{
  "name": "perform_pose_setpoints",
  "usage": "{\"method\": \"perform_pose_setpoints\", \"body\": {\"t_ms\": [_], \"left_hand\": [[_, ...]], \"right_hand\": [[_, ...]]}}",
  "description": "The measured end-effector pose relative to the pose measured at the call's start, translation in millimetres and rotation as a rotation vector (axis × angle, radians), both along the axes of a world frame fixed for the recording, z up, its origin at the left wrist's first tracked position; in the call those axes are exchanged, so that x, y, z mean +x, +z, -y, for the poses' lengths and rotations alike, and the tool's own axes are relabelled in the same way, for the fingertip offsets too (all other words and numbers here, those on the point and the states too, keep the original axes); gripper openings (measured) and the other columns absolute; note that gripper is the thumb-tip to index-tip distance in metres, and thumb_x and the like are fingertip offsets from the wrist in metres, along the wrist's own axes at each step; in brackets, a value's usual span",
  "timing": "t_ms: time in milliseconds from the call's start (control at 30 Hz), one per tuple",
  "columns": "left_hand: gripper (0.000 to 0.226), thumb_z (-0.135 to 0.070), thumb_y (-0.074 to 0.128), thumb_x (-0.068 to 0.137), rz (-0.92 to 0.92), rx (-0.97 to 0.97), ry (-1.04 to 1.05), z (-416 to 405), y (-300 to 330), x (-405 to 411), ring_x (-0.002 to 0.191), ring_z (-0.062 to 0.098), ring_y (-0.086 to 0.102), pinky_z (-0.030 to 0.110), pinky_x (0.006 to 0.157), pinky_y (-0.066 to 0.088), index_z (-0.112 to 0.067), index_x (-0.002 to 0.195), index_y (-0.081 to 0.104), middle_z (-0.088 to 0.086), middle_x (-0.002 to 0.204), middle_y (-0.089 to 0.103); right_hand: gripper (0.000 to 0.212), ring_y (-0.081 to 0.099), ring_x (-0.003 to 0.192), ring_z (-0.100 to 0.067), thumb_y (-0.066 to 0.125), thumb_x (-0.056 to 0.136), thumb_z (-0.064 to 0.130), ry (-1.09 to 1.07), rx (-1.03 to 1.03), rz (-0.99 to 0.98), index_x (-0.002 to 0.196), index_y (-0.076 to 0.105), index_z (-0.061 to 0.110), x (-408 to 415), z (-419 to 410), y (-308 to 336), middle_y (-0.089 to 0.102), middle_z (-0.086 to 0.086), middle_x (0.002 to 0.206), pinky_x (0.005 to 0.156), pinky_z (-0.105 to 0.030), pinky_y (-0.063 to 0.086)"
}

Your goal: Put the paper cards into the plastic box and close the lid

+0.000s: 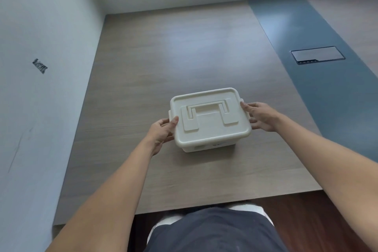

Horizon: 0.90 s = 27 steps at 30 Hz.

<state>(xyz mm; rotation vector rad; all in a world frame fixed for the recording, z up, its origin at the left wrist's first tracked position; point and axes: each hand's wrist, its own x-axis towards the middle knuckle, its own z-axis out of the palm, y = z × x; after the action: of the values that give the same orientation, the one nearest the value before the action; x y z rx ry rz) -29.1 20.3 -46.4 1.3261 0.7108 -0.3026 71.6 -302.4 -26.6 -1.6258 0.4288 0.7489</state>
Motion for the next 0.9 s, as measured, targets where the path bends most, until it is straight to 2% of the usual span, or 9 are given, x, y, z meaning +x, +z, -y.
{"method": "perform_pose_setpoints", "body": {"t_ms": [100, 233, 333, 400, 500, 567, 700, 800, 900], "left_hand": [[0.057, -0.026, 0.073, 0.088, 0.0, 0.016, -0.001, -7.0, 0.2, 3.8, 0.093, 0.022, 0.071, 0.028, 0.069, 0.059, -0.002, 0.134, 0.05, 0.013, 0.12, 0.07], [0.054, -0.017, 0.074, 0.086, 0.007, 0.009, 0.101, -1.9, -1.0, 2.5, 0.099, 0.025, 0.069, 0.033, 0.089, 0.056, 0.006, 0.13, 0.054, 0.018, 0.119, 0.069], [0.041, -0.013, 0.076, 0.084, 0.115, 0.138, 0.131, 5.4, 1.3, -1.7, 0.092, 0.023, 0.069, 0.025, 0.078, 0.058, 0.005, 0.12, 0.064, 0.011, 0.102, 0.073], [0.03, -0.016, 0.074, 0.087, 0.162, 0.276, 0.109, 10.3, 2.6, -3.9, 0.086, 0.019, 0.069, 0.021, 0.073, 0.058, 0.0, 0.112, 0.069, 0.007, 0.097, 0.074], [0.018, -0.022, 0.07, 0.09, 0.209, 0.463, 0.068, 17.5, 3.4, -6.5, 0.082, 0.017, 0.069, 0.033, 0.077, 0.057, -0.01, 0.103, 0.072, 0.003, 0.093, 0.075], [0.02, -0.026, 0.066, 0.092, 0.219, 0.604, 0.053, 20.2, 2.2, -7.0, 0.082, 0.019, 0.067, 0.034, 0.076, 0.054, -0.013, 0.105, 0.074, 0.003, 0.093, 0.074], [0.028, -0.036, 0.06, 0.093, 0.189, 0.838, -0.011, 20.1, -5.5, -4.5, 0.083, 0.03, 0.063, 0.025, 0.069, 0.039, -0.015, 0.105, 0.074, 0.013, 0.092, 0.064], [0.032, -0.038, 0.056, 0.096, 0.153, 0.881, -0.052, 20.3, -2.3, -4.2, 0.082, 0.028, 0.058, 0.026, 0.072, 0.039, -0.012, 0.108, 0.072, 0.01, 0.093, 0.056], [0.047, -0.047, 0.038, 0.102, 0.151, 0.85, 0.016, 20.9, -0.7, -15.4, 0.09, 0.023, 0.055, 0.031, 0.082, 0.042, -0.009, 0.101, 0.064, 0.009, 0.105, 0.051]], "right_hand": [[0.055, 0.068, 0.102, -0.03, 0.061, 0.093, 0.043, 0.015, 0.055, -0.016, 0.134, 0.053, 0.006, 0.4, -2.9, -2.3, 0.066, -0.01, 0.125, 0.076, -0.045, 0.059], [0.043, 0.069, 0.089, -0.022, 0.061, 0.095, 0.035, -0.014, 0.111, 0.027, 0.126, 0.061, 0.005, -0.8, -3.5, -10.8, 0.071, -0.006, 0.111, 0.078, -0.037, 0.06], [0.032, 0.066, 0.1, -0.022, 0.066, 0.093, 0.022, -0.105, 0.08, 0.246, 0.119, 0.067, 0.003, -5.2, -5.8, -17.8, 0.072, -0.009, 0.111, 0.096, -0.039, 0.053], [0.026, 0.067, 0.095, -0.018, 0.066, 0.093, 0.026, -0.1, -0.074, 0.396, 0.112, 0.072, 0.009, -10.1, -9.6, -19.3, 0.074, -0.004, 0.1, 0.086, -0.036, 0.055], [0.033, 0.062, 0.077, -0.02, 0.055, 0.096, 0.037, 0.02, -0.356, 0.597, 0.087, 0.071, 0.01, -17.3, -17.3, -22.9, 0.07, -0.017, 0.09, 0.064, -0.033, 0.045], [0.034, 0.053, 0.078, -0.023, 0.049, 0.099, 0.036, 0.047, -0.5, 0.646, 0.079, 0.062, 0.011, -20.2, -23.6, -23.2, 0.06, -0.016, 0.093, 0.067, -0.028, 0.035], [0.034, 0.051, 0.081, -0.026, 0.046, 0.102, 0.028, 0.101, -0.675, 0.743, 0.097, 0.069, 0.003, -23.4, -31.0, -21.8, 0.046, -0.009, 0.095, 0.072, -0.029, 0.041], [0.036, 0.056, 0.087, -0.029, 0.045, 0.102, 0.033, 0.164, -0.666, 0.745, 0.104, 0.072, 0.009, -19.7, -26.9, -19.2, 0.049, -0.009, 0.096, 0.076, -0.03, 0.043], [0.044, 0.055, 0.093, -0.024, 0.034, 0.104, 0.039, 0.118, -0.517, 0.679, 0.095, 0.069, 0.013, -26.8, -17.5, -18.2, 0.056, -0.012, 0.099, 0.08, -0.031, 0.039]]}}
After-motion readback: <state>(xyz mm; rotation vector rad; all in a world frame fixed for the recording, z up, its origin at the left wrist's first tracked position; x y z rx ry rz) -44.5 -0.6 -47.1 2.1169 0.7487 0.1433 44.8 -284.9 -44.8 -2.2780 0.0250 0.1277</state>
